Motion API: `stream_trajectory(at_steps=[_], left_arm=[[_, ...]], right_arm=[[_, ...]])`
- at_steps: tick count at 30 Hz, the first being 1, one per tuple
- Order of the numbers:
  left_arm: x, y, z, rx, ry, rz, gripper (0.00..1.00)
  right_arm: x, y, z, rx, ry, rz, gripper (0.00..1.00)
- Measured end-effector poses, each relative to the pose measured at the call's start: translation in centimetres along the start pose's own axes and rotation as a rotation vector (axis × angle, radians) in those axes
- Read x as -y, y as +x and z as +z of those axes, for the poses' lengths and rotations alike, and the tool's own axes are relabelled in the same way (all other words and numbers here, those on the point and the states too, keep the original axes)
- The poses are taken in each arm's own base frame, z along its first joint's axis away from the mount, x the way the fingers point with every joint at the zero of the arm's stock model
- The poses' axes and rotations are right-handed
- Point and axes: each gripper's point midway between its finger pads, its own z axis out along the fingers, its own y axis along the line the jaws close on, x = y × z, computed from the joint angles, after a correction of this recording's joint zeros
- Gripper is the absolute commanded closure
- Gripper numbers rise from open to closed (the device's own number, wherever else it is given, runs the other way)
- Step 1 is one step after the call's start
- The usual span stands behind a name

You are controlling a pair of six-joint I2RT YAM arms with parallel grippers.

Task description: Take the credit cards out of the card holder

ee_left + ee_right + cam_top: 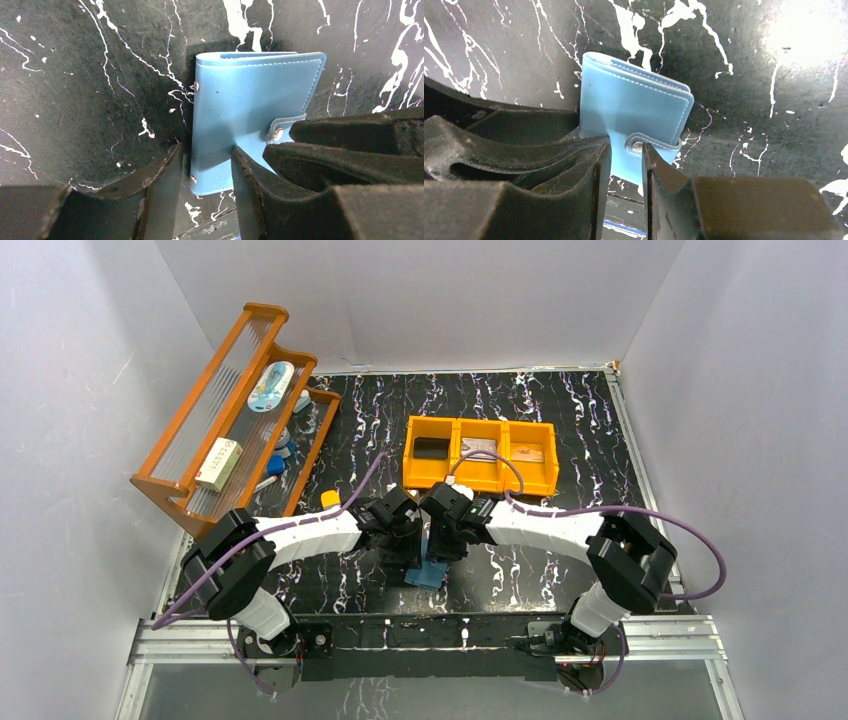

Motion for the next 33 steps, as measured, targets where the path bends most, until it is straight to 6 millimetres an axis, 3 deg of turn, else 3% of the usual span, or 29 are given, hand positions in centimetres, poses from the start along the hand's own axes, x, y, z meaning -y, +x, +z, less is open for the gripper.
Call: stream_trajectory(at_steps=[14, 19, 27, 33], left_arm=[[0.0, 0.1, 0.1, 0.026, 0.035, -0.027, 0.63], [0.1, 0.2, 0.1, 0.037, 0.048, -0.05, 0.64], [0.2, 0.3, 0.2, 0.05, 0.069, -0.081, 0.66], [0.2, 0.6, 0.4, 0.05, 0.075, -0.102, 0.68]], right_arm=[[0.9, -0.3, 1.4, 0.024, 0.074, 0.033, 0.62], [1.1, -0.2, 1.5, 0.042, 0.089, 0.031, 0.72], [1.0, -0.2, 1.5, 0.09, 0.102, -0.016, 1.0], [0.9, 0.1, 1.2, 0.112, 0.057, -0.056, 1.0]])
